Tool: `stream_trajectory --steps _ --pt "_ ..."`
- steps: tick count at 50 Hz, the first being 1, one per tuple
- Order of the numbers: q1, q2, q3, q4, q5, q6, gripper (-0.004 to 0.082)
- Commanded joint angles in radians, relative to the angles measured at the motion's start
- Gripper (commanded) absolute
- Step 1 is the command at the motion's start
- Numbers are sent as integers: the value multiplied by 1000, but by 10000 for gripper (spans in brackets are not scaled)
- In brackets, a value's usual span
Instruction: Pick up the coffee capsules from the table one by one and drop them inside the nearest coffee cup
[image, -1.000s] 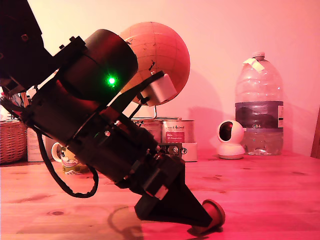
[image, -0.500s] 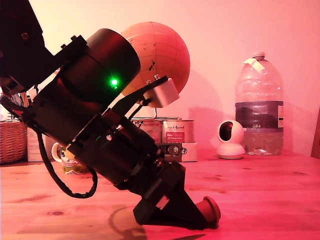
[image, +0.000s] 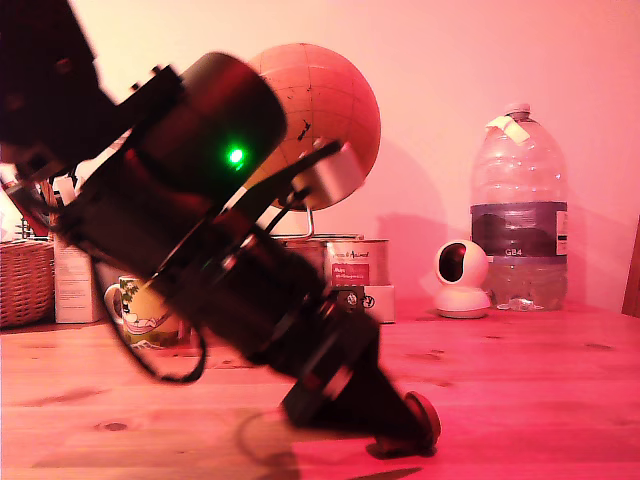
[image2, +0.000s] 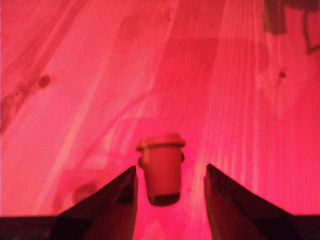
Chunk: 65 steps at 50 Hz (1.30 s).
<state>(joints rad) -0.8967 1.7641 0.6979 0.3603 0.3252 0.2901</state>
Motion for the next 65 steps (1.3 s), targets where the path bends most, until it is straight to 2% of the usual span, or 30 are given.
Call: stream_trajectory --steps 1,65 --pt "-2 29 4 5 11 -21 392" --pt "21 63 79 -144 42 -32 365"
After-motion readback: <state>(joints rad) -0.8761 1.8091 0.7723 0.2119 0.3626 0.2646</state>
